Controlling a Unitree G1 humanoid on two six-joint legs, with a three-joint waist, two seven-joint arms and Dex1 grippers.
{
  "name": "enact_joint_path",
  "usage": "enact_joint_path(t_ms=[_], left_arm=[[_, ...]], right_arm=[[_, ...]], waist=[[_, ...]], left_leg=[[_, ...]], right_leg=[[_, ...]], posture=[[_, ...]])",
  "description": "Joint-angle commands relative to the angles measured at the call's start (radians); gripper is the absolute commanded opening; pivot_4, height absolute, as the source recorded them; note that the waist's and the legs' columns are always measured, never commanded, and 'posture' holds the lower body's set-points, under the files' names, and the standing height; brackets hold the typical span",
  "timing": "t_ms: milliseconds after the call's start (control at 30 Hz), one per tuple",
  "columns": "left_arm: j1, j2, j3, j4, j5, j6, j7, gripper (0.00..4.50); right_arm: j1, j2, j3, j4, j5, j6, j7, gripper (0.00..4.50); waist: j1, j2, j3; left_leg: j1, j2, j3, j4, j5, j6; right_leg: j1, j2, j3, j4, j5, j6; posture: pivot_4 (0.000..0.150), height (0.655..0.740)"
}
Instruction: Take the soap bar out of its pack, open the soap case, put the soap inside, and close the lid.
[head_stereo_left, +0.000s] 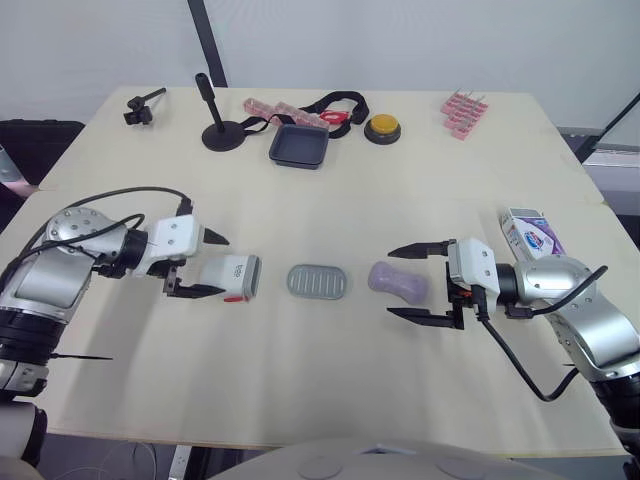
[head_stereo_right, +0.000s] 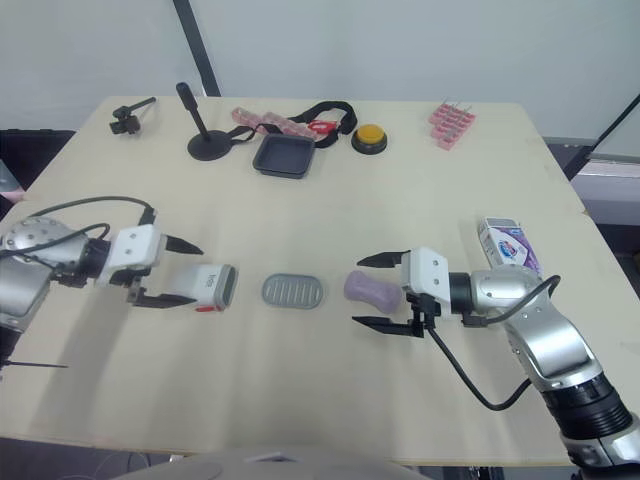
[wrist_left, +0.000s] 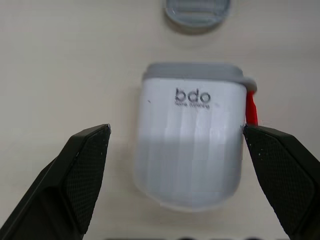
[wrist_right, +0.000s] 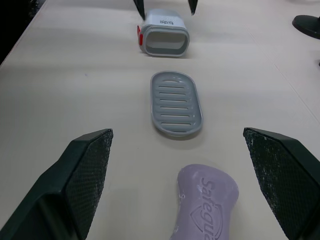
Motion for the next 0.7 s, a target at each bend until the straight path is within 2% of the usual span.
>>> enact_joint_path(t_ms=[33, 200, 400, 500, 567, 700], left_arm=[[-0.004, 0.028, 0.056, -0.111, -0.081, 0.094, -0.013, 4.49], [0.023, 0.013, 0.08, -0.231, -0.166, 0.212, 0.01, 4.49], [0.068, -0.141, 0.107, -0.285, -0.257, 0.252, 0.129, 4.49], [0.123, -0.198, 0.119, -0.276, -0.259, 0.15, 0.11, 4.49], [0.144, -0.201, 0.108, -0.248, -0.221, 0.102, 0.109, 4.49], [0.141, -0.194, 0.102, -0.246, -0.231, 0.121, 0.102, 4.49]], right_arm=[[-0.007, -0.013, -0.022, -0.024, 0.014, 0.002, 0.009, 4.5], [-0.022, -0.039, -0.031, -0.014, 0.013, 0.036, 0.013, 4.5], [-0.03, -0.088, -0.005, -0.02, -0.07, 0.068, -0.014, 4.5], [-0.036, -0.1, -0.006, -0.034, -0.08, 0.114, -0.032, 4.5], [-0.044, -0.121, 0.008, -0.052, -0.091, 0.176, -0.035, 4.5], [-0.068, -0.145, 0.018, -0.087, -0.089, 0.251, -0.035, 4.5]], waist=[[0.0, 0.0, 0.0], [-0.002, 0.0, 0.0], [0.0, 0.0, 0.0], [-0.003, 0.0, 0.0], [-0.005, 0.0, 0.0], [-0.004, 0.0, 0.0]], left_leg=[[0.0, 0.0, 0.0, 0.0, 0.0, 0.0], [0.0, 0.0, 0.0, 0.0, 0.0, 0.0], [-0.001, -0.001, 0.0, 0.0, 0.0, 0.0], [0.0, 0.0, 0.0, 0.0, 0.0, 0.0], [0.0, 0.0, 0.0, 0.0, 0.0, 0.0], [0.0, 0.0, 0.0, 0.0, 0.0, 0.0]], right_leg=[[0.0, 0.0, 0.0, 0.0, 0.0, 0.0], [0.0, 0.0, 0.0, 0.0, 0.0, 0.0], [0.0, 0.0, 0.0, 0.0, 0.0, 0.0], [0.0, 0.0, 0.0, -0.001, 0.0, 0.0], [0.0, 0.001, 0.0, -0.001, 0.0, 0.0], [0.0, 0.001, 0.0, -0.001, 0.0, 0.0]], posture=[[0.15, 0.74], [0.15, 0.74], [0.15, 0.74], [0.15, 0.74], [0.15, 0.74], [0.15, 0.74]])
